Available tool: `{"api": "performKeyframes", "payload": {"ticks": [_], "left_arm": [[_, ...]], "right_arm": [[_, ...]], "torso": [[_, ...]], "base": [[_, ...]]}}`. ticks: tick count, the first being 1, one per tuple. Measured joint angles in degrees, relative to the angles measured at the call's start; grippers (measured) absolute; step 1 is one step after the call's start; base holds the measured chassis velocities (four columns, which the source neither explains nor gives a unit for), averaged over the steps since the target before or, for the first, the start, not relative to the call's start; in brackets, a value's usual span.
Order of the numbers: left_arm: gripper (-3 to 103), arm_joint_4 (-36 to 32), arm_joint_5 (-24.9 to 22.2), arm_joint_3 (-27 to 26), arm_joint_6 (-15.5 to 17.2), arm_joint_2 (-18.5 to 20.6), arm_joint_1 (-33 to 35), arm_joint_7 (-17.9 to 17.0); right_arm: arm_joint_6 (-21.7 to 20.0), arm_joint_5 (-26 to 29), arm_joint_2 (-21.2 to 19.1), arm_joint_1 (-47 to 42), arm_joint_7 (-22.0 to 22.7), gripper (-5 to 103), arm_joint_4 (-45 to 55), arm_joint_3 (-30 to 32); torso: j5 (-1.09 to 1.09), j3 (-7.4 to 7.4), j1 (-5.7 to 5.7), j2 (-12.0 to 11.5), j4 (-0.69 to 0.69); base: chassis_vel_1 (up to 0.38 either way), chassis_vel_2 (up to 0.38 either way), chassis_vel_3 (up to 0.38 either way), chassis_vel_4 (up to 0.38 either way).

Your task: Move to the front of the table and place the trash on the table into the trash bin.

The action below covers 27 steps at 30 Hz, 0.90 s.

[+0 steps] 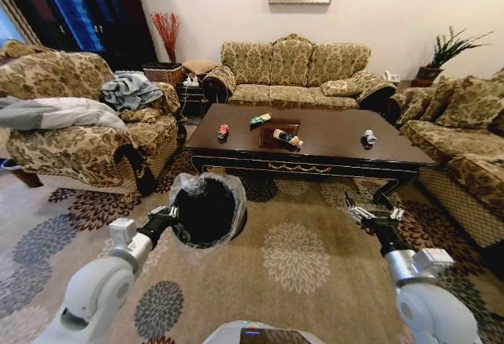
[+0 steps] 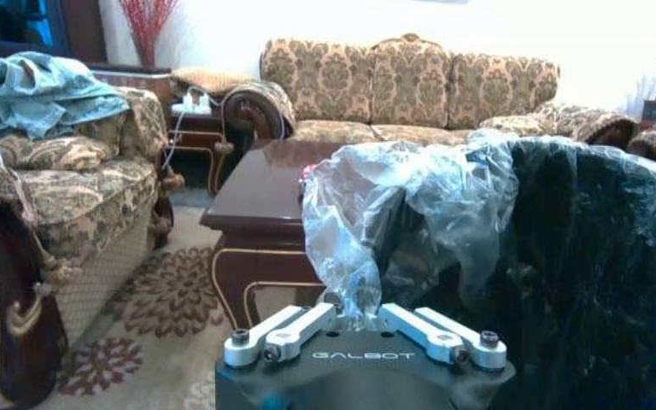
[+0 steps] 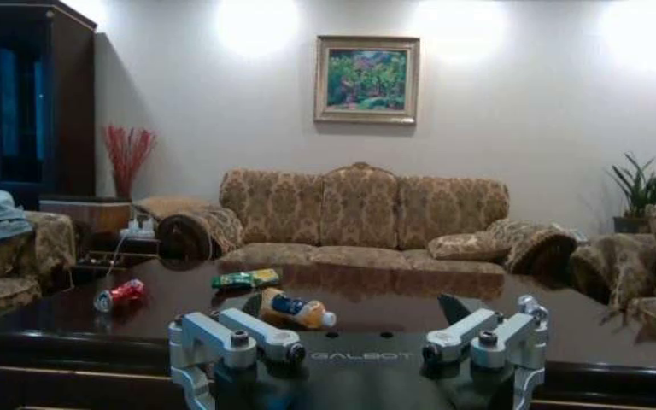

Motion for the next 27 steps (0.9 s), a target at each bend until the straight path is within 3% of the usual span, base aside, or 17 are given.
{"api": "performKeyframes", "payload": {"ticks": [11,17,20,27], "left_arm": [[2,0.87,-0.84,1.42,0.92,1.05,-0.84,1.12],[2,2.56,-0.65,0.92,-0.38,0.40,-1.17,2.86],[2,3.69,-1.30,1.22,-1.57,0.65,-1.71,3.82],[2,4.91,-2.19,1.40,-1.72,1.68,-3.49,4.15]], "right_arm": [[-0.49,0.10,-1.03,0.35,-0.04,100,-0.22,0.71],[-1.58,-0.99,-0.12,-0.13,0.59,100,0.51,0.13],[-4.60,-0.61,0.61,1.06,1.65,100,1.62,-0.80],[-5.37,-0.54,1.66,0.76,1.74,100,2.57,-0.48]], "torso": [[-0.01,1.72,1.31,3.02,-0.01],[-0.01,2.54,1.86,4.37,0.00],[-0.02,3.14,2.33,5.43,0.00],[-0.01,4.05,3.04,7.06,-0.02]], "base": [[0.000,0.000,0.000,0.000],[0.000,0.000,0.000,0.000],[0.000,0.000,0.000,0.000],[0.000,0.000,0.000,0.000]]}}
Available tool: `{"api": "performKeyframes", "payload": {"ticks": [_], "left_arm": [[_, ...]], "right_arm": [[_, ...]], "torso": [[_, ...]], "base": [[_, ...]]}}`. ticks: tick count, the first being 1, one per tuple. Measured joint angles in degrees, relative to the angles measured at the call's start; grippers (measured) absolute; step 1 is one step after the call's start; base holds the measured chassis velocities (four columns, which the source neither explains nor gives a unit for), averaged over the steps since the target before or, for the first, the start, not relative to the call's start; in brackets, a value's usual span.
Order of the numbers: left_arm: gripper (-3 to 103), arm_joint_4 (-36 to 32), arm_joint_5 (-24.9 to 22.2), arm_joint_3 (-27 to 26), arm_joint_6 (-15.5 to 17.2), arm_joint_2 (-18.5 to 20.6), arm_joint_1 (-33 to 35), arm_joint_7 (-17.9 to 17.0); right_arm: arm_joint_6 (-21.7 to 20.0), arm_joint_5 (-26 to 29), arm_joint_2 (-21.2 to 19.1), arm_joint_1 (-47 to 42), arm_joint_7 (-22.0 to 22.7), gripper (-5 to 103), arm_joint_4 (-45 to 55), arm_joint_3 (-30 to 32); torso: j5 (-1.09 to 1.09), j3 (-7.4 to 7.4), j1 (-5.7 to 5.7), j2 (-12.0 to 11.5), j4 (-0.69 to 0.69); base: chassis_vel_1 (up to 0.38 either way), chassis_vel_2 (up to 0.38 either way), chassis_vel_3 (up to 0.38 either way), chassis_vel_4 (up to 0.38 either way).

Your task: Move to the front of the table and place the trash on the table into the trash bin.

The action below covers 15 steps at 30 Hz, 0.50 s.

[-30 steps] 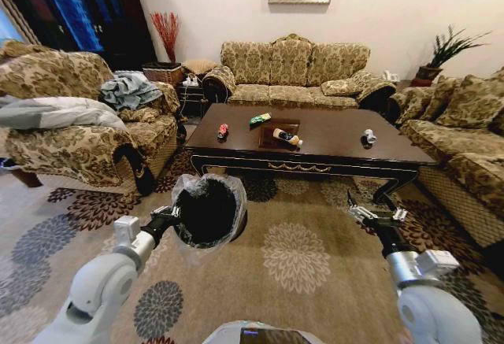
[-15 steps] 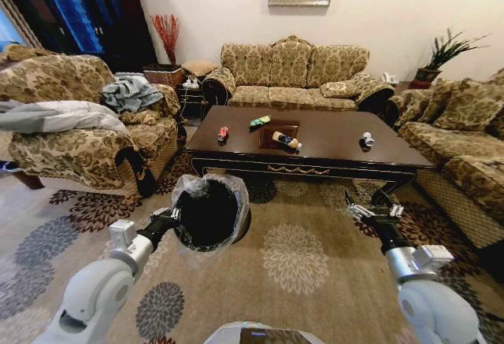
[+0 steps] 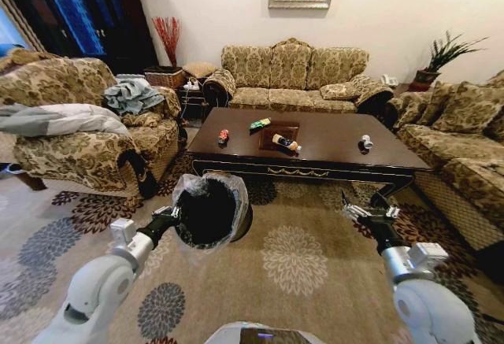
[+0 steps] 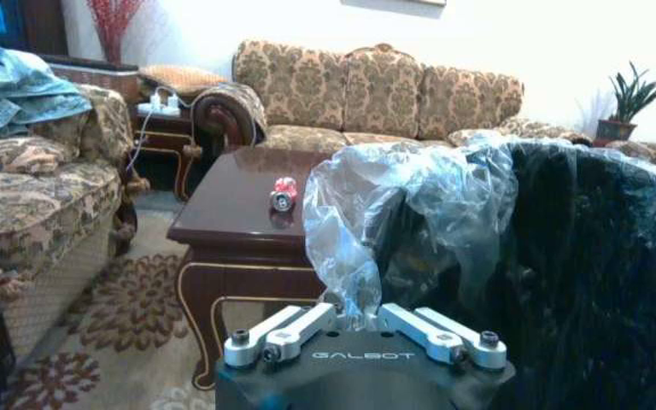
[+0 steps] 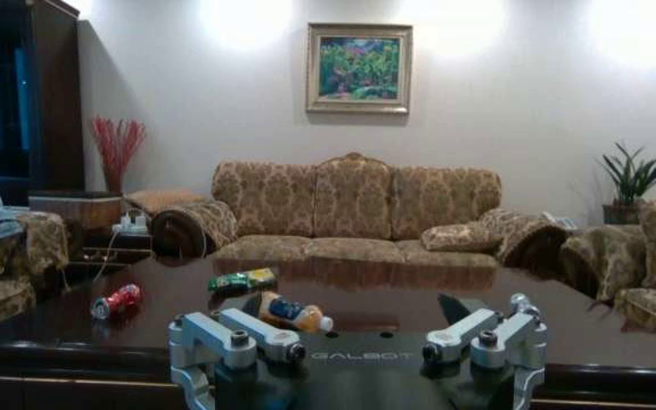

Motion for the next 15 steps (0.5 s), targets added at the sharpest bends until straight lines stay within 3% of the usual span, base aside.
{"api": "performKeyframes", "payload": {"ticks": [7,15], "left_arm": [[2,-1.23,-3.60,1.29,2.79,0.52,-0.07,-2.72],[2,-2.27,-3.14,0.96,3.40,-1.56,1.35,-4.20]], "right_arm": [[1.55,2.47,0.42,0.09,-0.62,100,-1.09,1.37],[2.52,2.62,-3.61,1.61,-2.05,100,-5.68,-0.41]], "torso": [[0.00,0.95,0.73,1.70,0.01],[0.01,2.20,1.61,3.80,0.01]], "base": [[0.000,0.000,0.000,0.000],[0.000,0.000,0.000,0.000]]}}
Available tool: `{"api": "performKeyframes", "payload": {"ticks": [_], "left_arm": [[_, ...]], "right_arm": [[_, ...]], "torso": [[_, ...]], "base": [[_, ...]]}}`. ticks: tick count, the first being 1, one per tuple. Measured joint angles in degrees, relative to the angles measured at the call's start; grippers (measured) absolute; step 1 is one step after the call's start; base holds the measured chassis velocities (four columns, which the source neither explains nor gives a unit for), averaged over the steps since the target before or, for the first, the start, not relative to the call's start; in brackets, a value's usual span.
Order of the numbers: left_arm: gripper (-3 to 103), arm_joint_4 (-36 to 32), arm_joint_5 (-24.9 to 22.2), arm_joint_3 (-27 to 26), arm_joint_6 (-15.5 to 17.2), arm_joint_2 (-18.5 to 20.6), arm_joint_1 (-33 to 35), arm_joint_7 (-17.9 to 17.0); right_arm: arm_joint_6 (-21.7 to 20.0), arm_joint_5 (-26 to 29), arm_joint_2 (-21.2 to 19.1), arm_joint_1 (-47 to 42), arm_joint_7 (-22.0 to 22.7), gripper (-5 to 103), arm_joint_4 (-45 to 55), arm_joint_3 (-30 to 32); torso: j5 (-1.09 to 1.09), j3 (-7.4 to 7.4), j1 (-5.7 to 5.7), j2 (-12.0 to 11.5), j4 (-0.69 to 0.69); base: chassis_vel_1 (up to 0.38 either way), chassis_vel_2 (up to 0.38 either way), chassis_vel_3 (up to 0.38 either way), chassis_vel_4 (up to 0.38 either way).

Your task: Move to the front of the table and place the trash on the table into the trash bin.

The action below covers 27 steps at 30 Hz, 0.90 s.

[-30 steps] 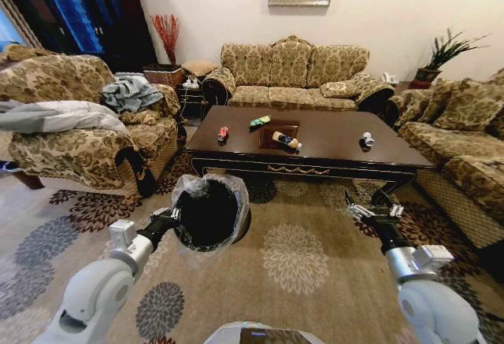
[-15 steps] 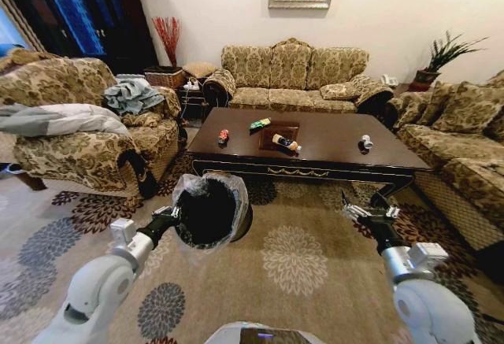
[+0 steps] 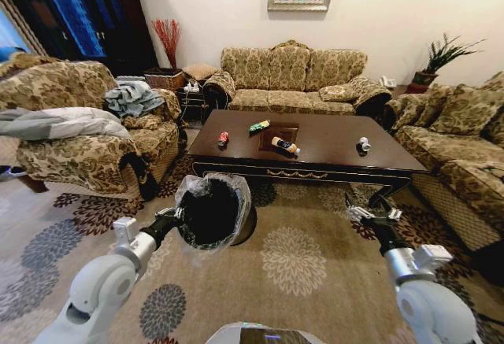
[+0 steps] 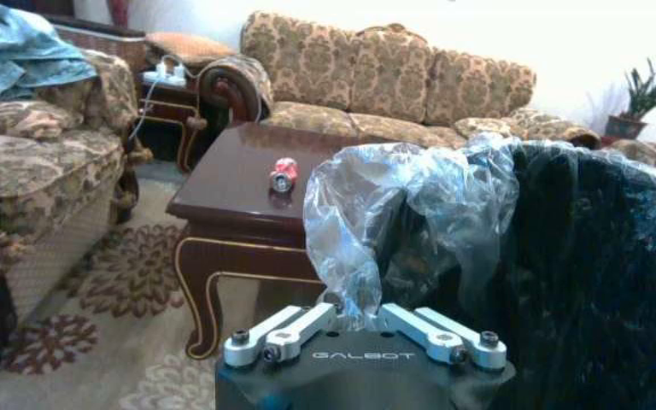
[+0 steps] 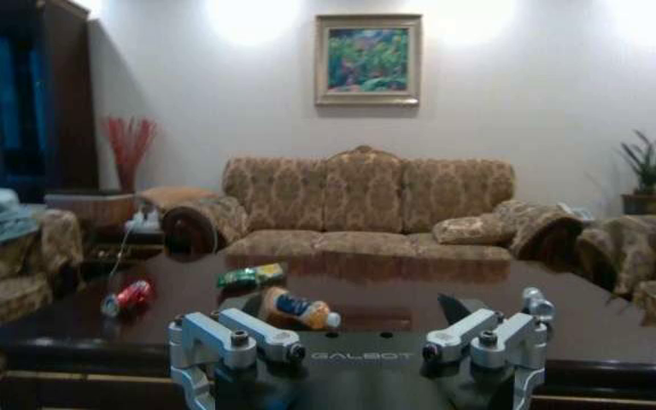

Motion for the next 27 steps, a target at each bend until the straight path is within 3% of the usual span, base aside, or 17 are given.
{"api": "performKeyframes", "payload": {"ticks": [10,27], "left_arm": [[2,0.03,2.41,-0.06,-0.23,-1.13,0.98,0.81],[2,-0.61,3.43,0.09,-2.39,-1.14,0.51,1.70]], "right_arm": [[1.15,-1.50,-1.90,1.06,-0.89,100,-2.06,-0.57],[2.78,-2.20,0.88,-1.12,-0.60,100,-0.30,1.17]], "torso": [[0.00,1.64,1.25,2.91,0.00],[-0.01,4.26,3.33,7.59,0.00]], "base": [[0.000,0.000,0.000,0.000],[0.000,0.000,0.000,0.000]]}}
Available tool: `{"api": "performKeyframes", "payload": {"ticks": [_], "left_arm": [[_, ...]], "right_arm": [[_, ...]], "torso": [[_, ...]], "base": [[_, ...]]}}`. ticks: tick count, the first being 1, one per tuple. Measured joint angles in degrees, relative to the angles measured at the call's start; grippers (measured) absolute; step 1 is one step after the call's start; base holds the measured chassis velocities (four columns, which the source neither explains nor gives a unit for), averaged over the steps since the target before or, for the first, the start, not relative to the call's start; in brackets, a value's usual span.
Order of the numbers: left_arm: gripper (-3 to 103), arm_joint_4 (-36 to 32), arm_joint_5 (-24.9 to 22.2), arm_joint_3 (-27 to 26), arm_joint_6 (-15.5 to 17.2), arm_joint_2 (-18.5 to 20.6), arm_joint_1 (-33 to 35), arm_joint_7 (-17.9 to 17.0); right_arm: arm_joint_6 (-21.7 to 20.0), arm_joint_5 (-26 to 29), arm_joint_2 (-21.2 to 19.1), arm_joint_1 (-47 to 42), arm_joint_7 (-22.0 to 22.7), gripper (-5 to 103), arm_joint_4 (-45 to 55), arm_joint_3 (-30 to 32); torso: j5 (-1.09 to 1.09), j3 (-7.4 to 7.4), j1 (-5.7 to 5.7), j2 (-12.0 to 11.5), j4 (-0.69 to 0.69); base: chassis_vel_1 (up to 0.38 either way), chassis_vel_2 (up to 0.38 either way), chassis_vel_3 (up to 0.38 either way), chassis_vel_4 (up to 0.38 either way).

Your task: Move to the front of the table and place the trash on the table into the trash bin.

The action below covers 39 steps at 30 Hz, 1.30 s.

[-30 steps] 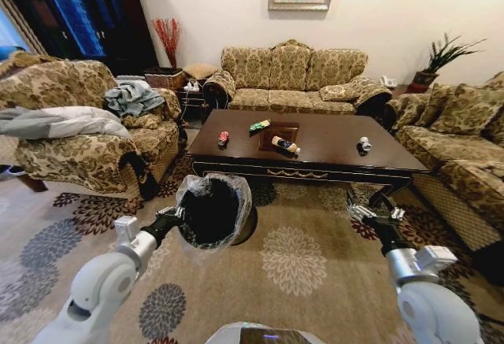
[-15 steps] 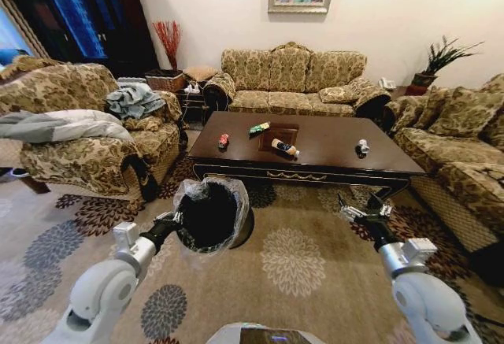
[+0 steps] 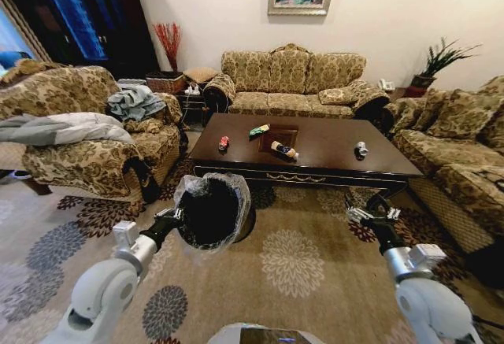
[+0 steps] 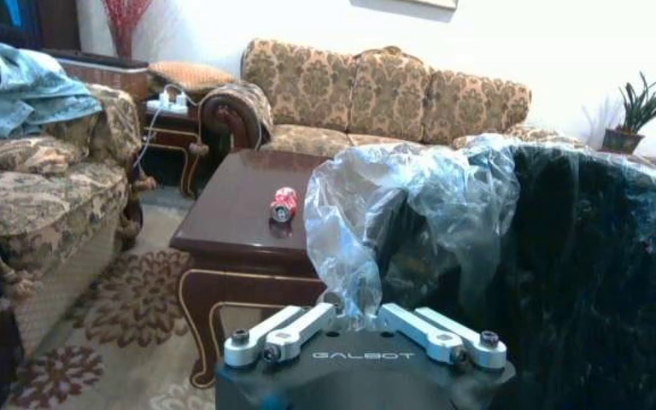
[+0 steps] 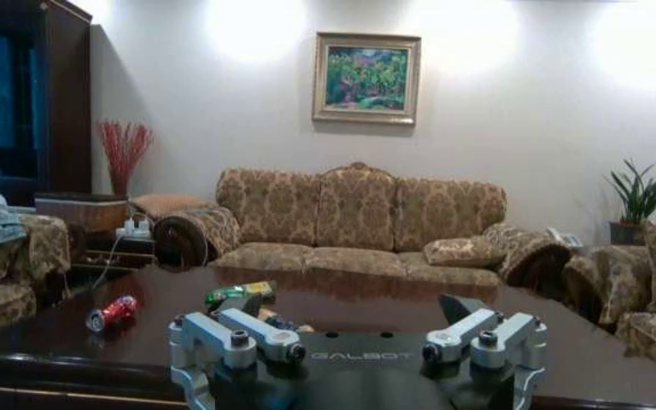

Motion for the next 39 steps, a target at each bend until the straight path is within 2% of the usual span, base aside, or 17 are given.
{"api": "performKeyframes", "payload": {"ticks": [8,14,26,39], "left_arm": [[2,0.18,0.33,0.12,-0.28,-0.20,-0.28,0.25],[2,0.94,0.21,0.22,-2.06,-0.53,-0.29,0.43],[2,1.24,2.51,0.18,-4.14,-1.47,0.58,1.29],[2,0.76,3.45,0.45,-2.95,-1.25,0.50,1.06]], "right_arm": [[-0.02,-0.16,0.02,0.00,0.03,100,0.10,0.02],[-0.04,-0.16,-0.25,0.61,-0.23,100,-1.72,-0.39],[-0.26,-1.38,-0.47,0.45,-1.53,100,-3.28,-0.28],[0.04,-1.56,0.05,0.02,-1.53,100,-2.78,-0.16]], "torso": [[0.00,1.15,0.91,2.05,0.00],[0.01,2.03,1.60,3.65,-0.01],[0.00,2.04,1.61,3.67,0.00],[0.00,1.88,1.50,3.33,-0.01]], "base": [[0.000,0.000,0.000,0.000],[0.000,0.000,0.000,0.000],[0.000,0.000,0.000,0.000],[-0.173,0.170,0.171,-0.171]]}}
